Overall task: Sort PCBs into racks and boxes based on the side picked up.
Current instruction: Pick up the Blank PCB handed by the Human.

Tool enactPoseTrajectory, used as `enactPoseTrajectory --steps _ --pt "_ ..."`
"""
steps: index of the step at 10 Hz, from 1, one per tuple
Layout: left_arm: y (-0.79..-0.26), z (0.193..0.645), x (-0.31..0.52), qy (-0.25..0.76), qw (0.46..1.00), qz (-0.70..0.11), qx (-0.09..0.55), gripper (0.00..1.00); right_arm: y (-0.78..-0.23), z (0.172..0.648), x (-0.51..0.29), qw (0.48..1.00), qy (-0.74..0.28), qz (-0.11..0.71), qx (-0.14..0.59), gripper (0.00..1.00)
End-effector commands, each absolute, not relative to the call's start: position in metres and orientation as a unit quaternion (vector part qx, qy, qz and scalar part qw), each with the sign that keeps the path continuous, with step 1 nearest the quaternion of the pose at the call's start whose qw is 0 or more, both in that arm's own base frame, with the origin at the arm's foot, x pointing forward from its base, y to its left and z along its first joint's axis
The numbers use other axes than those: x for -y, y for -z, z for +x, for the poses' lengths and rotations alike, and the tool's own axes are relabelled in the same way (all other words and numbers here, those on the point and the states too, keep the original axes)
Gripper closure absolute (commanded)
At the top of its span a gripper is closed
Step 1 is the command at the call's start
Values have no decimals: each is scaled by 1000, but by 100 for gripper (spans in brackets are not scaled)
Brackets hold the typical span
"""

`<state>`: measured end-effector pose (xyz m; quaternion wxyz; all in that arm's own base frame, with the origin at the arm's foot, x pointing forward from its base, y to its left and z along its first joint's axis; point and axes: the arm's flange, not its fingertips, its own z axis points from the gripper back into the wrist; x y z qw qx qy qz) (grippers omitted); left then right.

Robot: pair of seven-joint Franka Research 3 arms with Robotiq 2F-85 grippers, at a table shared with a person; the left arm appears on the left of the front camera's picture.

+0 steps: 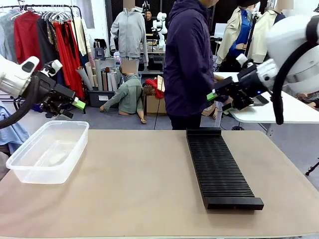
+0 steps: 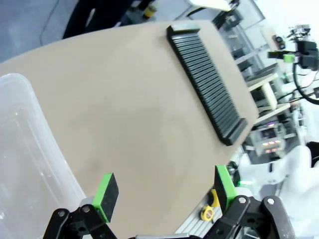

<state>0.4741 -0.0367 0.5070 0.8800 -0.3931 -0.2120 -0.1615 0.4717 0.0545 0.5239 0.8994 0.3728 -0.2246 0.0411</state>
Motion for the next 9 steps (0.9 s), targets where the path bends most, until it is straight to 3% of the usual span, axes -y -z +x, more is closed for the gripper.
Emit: enactPoseTrajectory --steps 1,6,9 --pt "-504 490 17 151 848 -463 211 0 -510 461 -28 877 -52 424 222 0" --pt "-503 489 -37 119 806 -529 237 0 -492 430 45 787 -41 557 262 0" --pt "-489 485 -52 108 805 -535 232 0 -484 419 68 756 -24 586 291 0"
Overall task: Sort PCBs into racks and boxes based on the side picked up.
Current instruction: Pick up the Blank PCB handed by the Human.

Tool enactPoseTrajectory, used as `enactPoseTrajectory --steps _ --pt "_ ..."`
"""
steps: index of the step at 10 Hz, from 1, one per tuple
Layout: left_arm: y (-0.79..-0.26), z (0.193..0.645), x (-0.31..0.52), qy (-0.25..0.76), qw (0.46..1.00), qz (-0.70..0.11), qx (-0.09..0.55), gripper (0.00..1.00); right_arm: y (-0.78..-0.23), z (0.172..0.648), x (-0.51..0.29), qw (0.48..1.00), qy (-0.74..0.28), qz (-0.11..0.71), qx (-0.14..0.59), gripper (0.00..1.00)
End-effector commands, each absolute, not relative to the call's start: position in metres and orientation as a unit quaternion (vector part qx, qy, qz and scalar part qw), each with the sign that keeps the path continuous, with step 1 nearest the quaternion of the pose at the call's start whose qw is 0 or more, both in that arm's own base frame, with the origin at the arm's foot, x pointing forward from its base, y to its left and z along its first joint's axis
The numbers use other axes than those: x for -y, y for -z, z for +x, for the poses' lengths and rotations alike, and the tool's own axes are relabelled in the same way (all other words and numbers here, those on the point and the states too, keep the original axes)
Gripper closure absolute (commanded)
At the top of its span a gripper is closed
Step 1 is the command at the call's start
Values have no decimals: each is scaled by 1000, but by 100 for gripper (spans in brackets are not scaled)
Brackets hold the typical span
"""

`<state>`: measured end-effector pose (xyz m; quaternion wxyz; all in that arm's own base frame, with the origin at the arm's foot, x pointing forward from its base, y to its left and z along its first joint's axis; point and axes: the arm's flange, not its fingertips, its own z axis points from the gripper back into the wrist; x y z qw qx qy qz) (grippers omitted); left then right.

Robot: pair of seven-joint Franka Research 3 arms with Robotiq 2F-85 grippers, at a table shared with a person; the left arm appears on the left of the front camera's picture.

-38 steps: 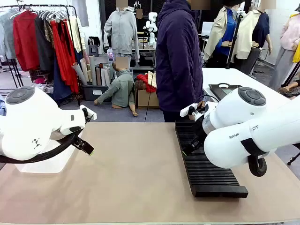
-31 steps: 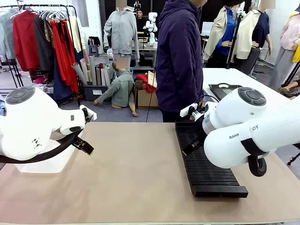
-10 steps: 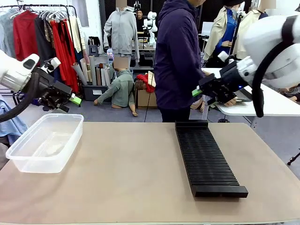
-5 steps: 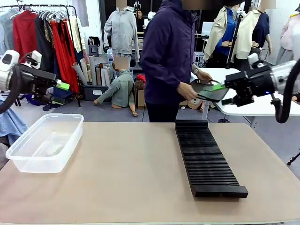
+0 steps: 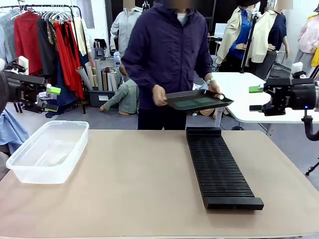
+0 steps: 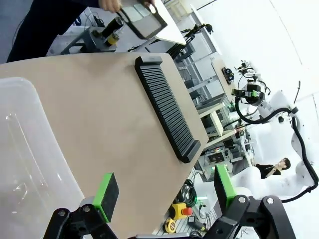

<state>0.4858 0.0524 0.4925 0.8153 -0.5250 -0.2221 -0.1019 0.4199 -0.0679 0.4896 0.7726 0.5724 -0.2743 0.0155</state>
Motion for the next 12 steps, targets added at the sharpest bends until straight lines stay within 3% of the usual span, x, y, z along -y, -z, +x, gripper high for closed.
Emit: enactPoseTrajectory --steps 1,12 --pt "-489 484 -55 105 807 -532 234 0 -481 416 73 752 -21 588 298 0" --pt "-490 486 -56 99 816 -525 222 0 -487 417 74 766 -12 579 280 0"
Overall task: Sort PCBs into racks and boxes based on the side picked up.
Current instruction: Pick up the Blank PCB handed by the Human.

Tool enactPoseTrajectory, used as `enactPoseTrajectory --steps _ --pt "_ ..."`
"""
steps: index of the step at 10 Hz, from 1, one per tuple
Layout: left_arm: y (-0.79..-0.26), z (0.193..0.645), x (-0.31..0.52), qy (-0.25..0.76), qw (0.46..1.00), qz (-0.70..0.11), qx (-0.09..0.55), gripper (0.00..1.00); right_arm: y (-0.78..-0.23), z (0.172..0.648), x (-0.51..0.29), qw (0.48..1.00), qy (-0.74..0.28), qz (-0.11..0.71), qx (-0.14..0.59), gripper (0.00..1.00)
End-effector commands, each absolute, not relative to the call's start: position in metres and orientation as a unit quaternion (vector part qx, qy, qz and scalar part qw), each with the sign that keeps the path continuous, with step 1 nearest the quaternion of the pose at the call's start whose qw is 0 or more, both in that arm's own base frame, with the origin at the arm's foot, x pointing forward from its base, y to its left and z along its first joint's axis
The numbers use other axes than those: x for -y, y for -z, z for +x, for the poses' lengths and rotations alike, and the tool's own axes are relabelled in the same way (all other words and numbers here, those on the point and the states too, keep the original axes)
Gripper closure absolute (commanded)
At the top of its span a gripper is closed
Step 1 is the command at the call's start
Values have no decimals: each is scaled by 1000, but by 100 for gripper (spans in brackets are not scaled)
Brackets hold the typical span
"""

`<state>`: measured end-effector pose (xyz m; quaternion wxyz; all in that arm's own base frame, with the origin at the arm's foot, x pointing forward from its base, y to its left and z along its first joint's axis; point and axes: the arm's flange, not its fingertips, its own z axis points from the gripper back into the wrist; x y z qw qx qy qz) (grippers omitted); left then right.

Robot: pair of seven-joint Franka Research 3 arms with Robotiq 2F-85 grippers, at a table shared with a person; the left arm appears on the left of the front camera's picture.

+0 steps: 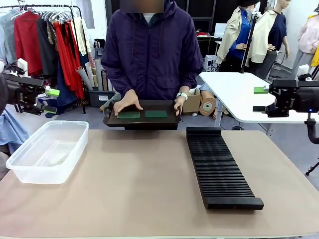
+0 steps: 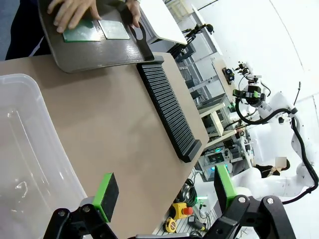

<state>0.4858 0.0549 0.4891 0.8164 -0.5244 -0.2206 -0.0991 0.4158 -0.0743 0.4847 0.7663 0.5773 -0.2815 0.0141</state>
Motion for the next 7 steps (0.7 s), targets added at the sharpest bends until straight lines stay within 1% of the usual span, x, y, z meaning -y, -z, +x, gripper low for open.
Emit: enactPoseTrajectory --steps 1,7 --pt "-490 486 -56 99 816 -525 222 0 -487 417 74 766 -12 579 280 0" --pt "-490 486 -56 99 816 -525 222 0 -487 417 74 766 -12 579 280 0"
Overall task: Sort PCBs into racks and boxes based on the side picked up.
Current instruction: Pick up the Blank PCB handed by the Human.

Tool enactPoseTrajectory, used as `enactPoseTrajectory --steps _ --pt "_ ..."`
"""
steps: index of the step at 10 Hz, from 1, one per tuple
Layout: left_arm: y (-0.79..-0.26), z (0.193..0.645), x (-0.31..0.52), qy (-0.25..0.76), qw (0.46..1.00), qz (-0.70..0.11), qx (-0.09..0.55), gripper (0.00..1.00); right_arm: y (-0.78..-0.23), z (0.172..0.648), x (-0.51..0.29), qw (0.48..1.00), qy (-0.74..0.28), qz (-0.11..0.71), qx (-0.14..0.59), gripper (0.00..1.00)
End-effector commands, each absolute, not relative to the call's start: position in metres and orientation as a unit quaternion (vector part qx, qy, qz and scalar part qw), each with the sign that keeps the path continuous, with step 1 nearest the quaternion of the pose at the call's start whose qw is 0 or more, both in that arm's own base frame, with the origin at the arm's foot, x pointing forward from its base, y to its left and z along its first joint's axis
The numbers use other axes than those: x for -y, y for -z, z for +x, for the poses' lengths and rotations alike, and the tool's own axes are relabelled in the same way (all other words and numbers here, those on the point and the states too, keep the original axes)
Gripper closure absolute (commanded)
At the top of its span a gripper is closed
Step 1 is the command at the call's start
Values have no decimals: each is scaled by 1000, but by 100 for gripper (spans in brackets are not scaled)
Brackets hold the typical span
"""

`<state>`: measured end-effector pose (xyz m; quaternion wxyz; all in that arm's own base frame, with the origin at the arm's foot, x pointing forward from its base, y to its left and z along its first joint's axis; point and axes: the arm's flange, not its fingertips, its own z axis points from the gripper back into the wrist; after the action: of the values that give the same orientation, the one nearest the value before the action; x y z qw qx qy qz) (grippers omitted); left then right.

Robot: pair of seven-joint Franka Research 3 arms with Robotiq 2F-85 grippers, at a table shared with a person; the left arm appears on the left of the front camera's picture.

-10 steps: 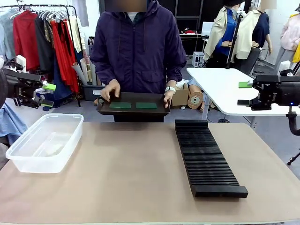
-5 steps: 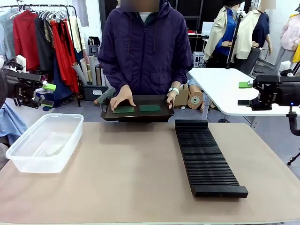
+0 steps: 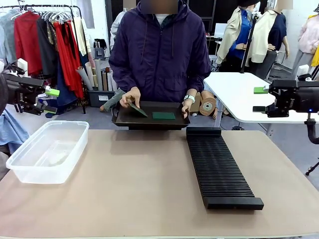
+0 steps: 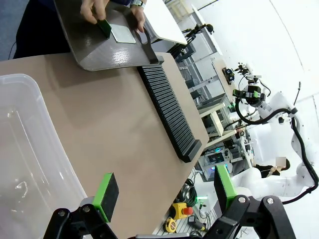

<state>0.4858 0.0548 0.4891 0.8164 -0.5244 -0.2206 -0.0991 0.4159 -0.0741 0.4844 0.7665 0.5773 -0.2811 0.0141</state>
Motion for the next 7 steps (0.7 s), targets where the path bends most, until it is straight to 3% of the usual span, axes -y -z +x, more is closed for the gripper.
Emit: enactPoseTrajectory --steps 1,7 --pt "-490 486 -56 99 816 -525 222 0 -487 417 74 766 -12 579 280 0" --pt "-490 486 -56 99 816 -525 222 0 -487 417 74 766 -12 579 280 0"
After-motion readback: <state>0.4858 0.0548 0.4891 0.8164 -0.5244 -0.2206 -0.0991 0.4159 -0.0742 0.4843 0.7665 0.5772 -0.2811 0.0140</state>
